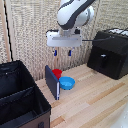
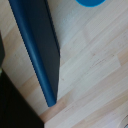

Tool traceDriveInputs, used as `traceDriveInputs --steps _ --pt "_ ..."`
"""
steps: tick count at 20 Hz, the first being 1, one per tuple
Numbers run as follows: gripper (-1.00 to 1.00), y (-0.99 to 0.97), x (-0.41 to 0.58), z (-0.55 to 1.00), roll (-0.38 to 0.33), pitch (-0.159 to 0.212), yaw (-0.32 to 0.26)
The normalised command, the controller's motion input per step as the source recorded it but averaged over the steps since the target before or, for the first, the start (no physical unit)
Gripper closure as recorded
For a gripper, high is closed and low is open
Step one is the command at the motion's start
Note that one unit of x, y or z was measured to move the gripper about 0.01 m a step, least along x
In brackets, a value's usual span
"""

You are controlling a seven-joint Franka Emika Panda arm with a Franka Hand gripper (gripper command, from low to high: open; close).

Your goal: Gently grip the air fryer handle with your gripper and kindly pull it open by sliding your gripper away from the base. Gradually bring your gripper in line with the blue bowl and gently capture it, without tightening your grip too much. Securely place the blue bowl inside the opened air fryer with a steady position. Liberate your robot's gripper, and withdraw your gripper from the proximity of the air fryer.

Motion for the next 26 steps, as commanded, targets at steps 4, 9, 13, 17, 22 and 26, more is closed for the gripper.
traceDriveInputs --steps 4,9,13,17,22,26 --pt "-1.00 0.00 0.026 -0.03 -0.131 -0.039 -0.329" --pt "-1.00 0.00 0.014 -0.05 -0.191 -0.043 -0.294" --pt "-1.00 0.00 0.000 -0.06 -0.267 -0.038 -0.241" --pt "-1.00 0.00 0.000 -0.10 -0.343 -0.035 -0.170" --pt "-1.00 0.00 0.000 -0.12 -0.375 -0.044 -0.095" --pt "-1.00 -0.07 -0.008 -0.13 -0.375 -0.078 -0.048"
